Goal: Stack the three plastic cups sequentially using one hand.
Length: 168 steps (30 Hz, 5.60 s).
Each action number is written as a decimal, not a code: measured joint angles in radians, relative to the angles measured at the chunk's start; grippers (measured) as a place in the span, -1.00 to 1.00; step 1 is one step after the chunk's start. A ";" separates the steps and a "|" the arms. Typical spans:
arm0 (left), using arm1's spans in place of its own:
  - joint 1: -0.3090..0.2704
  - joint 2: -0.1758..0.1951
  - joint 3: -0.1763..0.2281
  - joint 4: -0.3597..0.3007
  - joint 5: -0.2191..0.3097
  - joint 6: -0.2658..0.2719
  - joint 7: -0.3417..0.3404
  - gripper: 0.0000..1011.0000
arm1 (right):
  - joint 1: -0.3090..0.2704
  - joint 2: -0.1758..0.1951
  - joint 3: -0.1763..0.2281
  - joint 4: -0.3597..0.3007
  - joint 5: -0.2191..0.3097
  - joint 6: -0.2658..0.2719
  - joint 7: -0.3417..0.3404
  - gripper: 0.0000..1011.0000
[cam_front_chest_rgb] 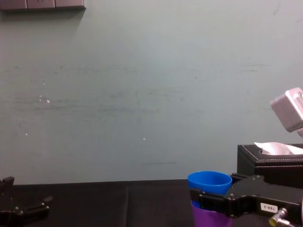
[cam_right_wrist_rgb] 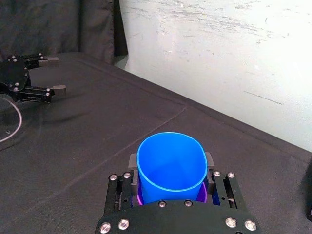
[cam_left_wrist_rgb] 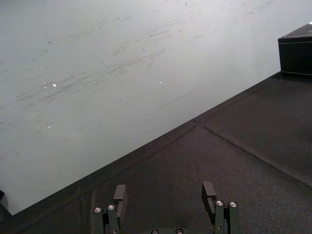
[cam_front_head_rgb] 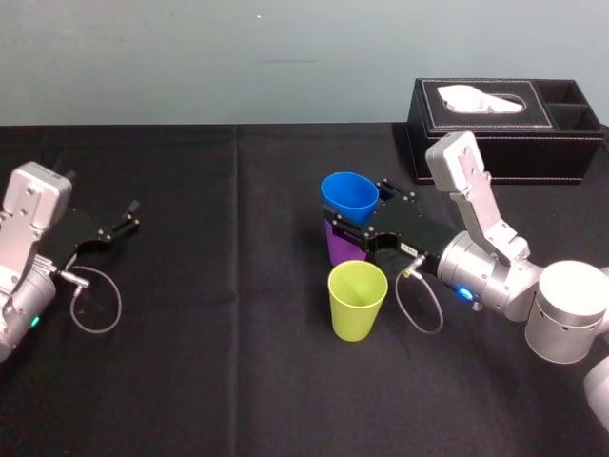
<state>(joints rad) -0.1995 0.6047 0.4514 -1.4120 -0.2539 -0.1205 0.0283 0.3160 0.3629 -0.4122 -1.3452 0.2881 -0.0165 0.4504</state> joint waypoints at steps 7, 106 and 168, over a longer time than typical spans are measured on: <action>0.000 0.000 0.000 0.000 0.000 0.000 0.000 1.00 | 0.000 0.001 0.000 -0.003 0.000 0.003 0.000 0.48; 0.000 0.000 0.000 0.000 0.000 0.000 0.000 1.00 | -0.298 0.126 0.029 -0.198 0.041 -0.124 0.071 0.98; 0.000 0.000 0.000 0.000 0.000 0.000 0.000 1.00 | -0.260 0.128 0.086 -0.305 0.081 -0.042 0.040 0.46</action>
<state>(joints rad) -0.1995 0.6047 0.4514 -1.4120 -0.2539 -0.1205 0.0283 0.0562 0.4914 -0.3265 -1.6506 0.3689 -0.0584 0.4900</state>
